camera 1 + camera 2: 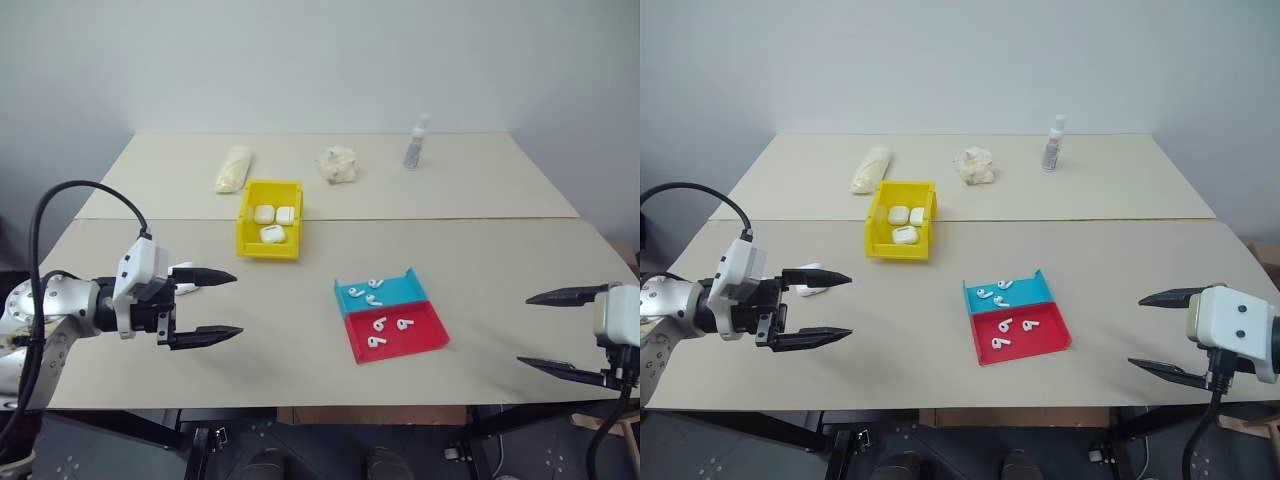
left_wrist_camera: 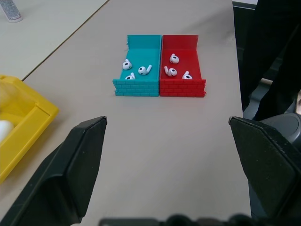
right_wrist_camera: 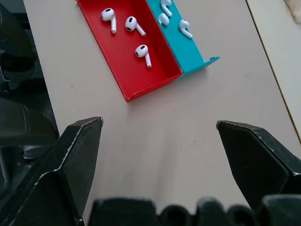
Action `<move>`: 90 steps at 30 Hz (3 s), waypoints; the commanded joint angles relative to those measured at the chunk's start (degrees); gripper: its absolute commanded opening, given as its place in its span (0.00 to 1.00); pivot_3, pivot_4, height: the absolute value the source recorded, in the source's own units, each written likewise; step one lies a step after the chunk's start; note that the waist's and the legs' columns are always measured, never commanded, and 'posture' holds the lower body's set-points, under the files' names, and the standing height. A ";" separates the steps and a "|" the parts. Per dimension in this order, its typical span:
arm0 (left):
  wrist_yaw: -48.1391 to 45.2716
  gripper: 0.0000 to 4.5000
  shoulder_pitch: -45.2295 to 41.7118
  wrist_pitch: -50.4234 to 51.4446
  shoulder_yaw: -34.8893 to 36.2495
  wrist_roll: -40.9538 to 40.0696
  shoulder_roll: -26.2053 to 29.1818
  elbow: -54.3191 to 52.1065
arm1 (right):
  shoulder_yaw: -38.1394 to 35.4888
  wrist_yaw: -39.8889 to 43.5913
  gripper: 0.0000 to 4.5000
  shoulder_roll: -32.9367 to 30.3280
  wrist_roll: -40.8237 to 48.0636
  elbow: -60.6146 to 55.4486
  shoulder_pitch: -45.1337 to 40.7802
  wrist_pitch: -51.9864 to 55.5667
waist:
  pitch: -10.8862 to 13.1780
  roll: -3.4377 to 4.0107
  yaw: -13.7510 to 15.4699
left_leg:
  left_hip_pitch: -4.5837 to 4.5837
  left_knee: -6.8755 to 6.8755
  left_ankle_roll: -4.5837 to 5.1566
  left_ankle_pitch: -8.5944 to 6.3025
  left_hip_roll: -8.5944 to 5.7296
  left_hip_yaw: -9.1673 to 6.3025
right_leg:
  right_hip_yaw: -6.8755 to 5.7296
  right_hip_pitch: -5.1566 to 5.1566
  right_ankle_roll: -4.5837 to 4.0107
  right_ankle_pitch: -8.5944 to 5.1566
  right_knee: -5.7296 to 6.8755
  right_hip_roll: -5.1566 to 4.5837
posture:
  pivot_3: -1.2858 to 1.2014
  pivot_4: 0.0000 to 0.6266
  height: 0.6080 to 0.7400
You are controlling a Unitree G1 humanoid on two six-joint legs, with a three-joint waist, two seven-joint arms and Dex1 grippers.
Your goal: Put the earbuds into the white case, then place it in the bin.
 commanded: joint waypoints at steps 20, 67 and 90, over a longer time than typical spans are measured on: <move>20.07 1.00 1.60 14.41 4.41 7.36 6.46 -7.84 | 0.94 -0.06 1.00 -1.72 -2.41 0.04 -0.29 0.54 | 0.02 -0.03 0.03 | 0.00 -0.02 0.00 -0.01 0.01 -0.01 | 0.01 0.00 0.00 0.00 -0.02 0.01 | 0.52 0.24 1.00; 11.20 1.00 -58.95 28.07 -38.44 46.99 -3.04 81.18 | 3.59 -7.92 1.00 1.94 -3.70 -4.67 3.55 6.53 | 0.27 -0.72 0.04 | -0.87 0.20 -0.04 0.03 -0.06 0.35 | -0.05 -0.86 0.03 0.01 0.45 0.07 | 0.52 0.24 1.00; 10.67 0.62 -58.21 24.06 -35.58 51.43 -4.70 84.37 | 4.16 -10.00 1.00 2.23 -4.82 -4.53 3.30 7.30 | 0.25 -0.74 -0.09 | -0.86 0.21 -0.04 0.03 -0.06 0.36 | -0.05 -0.86 0.04 0.02 0.49 0.08 | 0.52 0.24 1.00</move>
